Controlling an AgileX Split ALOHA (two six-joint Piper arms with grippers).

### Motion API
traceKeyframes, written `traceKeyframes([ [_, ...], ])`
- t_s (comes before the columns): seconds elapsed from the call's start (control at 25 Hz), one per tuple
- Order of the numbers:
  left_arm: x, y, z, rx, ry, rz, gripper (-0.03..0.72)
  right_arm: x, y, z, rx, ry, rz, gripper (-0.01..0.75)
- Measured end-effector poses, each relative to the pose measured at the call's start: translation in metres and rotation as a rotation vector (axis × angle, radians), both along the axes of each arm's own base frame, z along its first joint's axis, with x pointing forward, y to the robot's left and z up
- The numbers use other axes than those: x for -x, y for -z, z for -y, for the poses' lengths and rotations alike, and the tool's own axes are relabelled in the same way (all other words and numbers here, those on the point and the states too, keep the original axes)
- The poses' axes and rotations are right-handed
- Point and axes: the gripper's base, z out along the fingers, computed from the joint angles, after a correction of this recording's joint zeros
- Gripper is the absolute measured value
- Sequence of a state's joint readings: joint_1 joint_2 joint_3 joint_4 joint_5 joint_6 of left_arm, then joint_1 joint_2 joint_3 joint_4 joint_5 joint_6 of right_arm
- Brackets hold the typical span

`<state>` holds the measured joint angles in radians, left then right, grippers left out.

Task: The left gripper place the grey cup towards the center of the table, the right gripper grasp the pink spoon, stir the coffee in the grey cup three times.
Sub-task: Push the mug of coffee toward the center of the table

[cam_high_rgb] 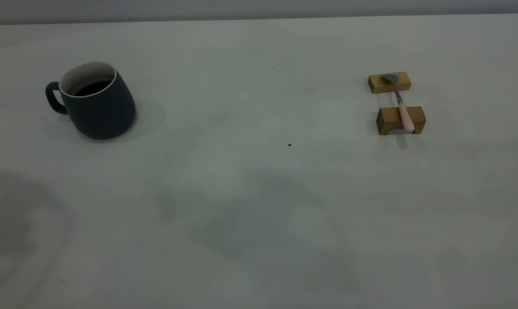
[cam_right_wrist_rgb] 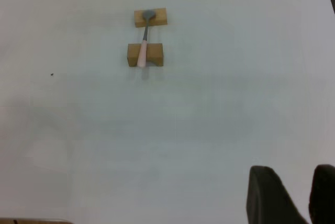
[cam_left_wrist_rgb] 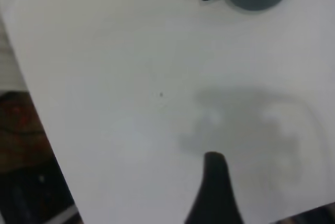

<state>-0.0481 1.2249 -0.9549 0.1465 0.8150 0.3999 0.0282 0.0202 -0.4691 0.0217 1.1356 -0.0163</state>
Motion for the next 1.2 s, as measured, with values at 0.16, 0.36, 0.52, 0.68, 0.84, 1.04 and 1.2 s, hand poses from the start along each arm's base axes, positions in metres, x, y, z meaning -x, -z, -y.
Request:
traceKeyframes([
  [0.16,-0.062,0.029,0.006,-0.065,0.171,-0.134,0.679,0.0,0.0,0.0,0.0,0.0,0.0,0.238],
  [0.36,-0.133,0.078,0.016,-0.107,0.338,-0.282,0.677,0.0,0.0,0.0,0.0,0.0,0.0,0.238],
  [0.52,-0.169,0.105,0.021,-0.134,0.435,-0.348,0.673,0.0,0.0,0.0,0.0,0.0,0.0,0.238],
  [0.68,-0.185,0.129,0.02,-0.2,0.568,-0.421,0.664,0.0,0.0,0.0,0.0,0.0,0.0,0.238],
  [0.84,-0.189,0.151,0.014,-0.292,0.687,-0.494,0.652,0.0,0.0,0.0,0.0,0.0,0.0,0.238],
  [1.04,-0.198,0.18,0.009,-0.387,0.79,-0.505,0.63,0.0,0.0,0.0,0.0,0.0,0.0,0.238],
  [1.2,-0.205,0.205,0.011,-0.405,0.856,-0.478,0.607,0.0,0.0,0.0,0.0,0.0,0.0,0.238],
])
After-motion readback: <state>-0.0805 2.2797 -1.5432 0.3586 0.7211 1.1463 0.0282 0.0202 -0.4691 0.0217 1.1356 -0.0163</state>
